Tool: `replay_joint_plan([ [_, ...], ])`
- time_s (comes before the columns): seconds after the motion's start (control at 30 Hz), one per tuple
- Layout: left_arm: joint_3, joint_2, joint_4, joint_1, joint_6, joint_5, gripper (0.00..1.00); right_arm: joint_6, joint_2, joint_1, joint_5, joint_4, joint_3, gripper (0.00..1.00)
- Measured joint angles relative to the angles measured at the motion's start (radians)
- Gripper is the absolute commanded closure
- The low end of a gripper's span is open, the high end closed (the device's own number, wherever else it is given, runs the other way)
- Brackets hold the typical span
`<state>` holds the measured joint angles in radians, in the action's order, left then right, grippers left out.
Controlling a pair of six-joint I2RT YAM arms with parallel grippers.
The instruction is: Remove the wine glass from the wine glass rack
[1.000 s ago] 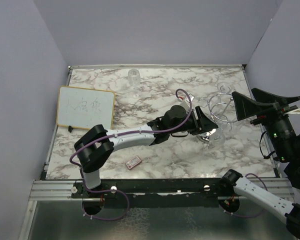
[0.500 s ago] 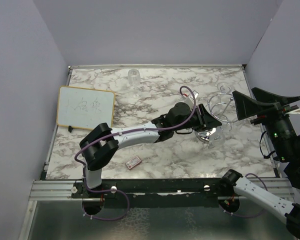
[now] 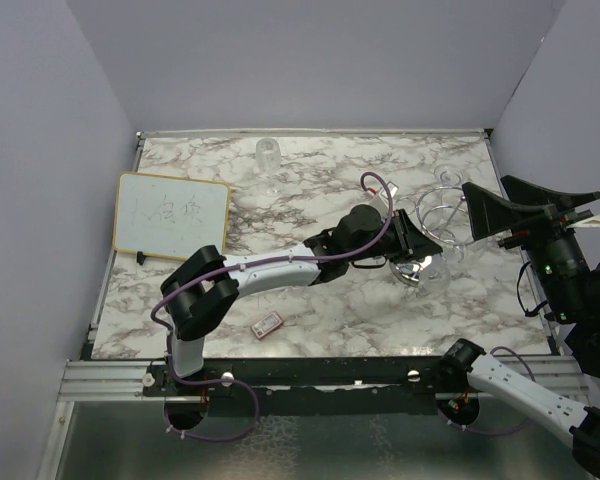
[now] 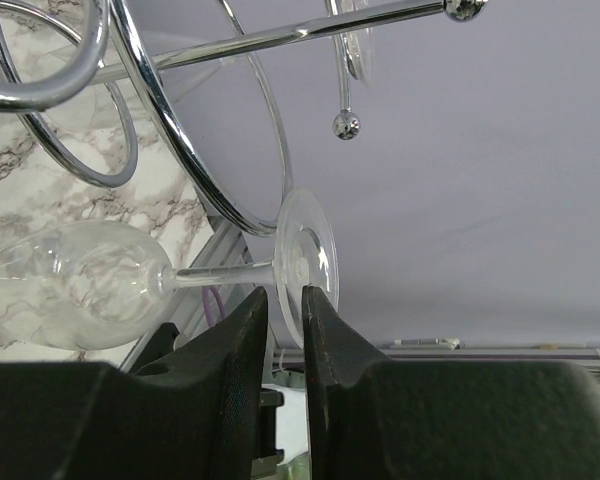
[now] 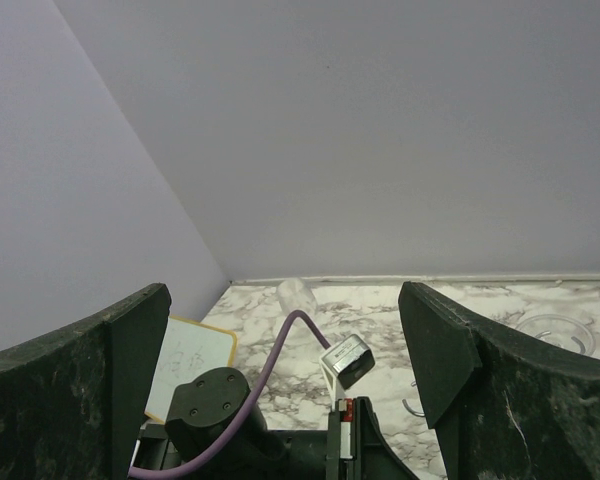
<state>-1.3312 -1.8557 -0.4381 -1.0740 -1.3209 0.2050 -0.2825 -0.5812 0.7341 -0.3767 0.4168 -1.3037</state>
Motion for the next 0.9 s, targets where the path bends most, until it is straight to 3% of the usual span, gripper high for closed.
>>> replay_joint_plan([
  [0.7, -0.031, 0.000, 0.006, -0.001, -0.072, 0.016, 1.00, -0.001, 0.000, 0.000, 0.000, 0.000, 0.005, 0.02],
  [0.9, -0.032, 0.000, 0.009, -0.002, -0.119, 0.036, 1.00, -0.002, 0.002, 0.000, 0.000, 0.000, 0.005, 0.02],
])
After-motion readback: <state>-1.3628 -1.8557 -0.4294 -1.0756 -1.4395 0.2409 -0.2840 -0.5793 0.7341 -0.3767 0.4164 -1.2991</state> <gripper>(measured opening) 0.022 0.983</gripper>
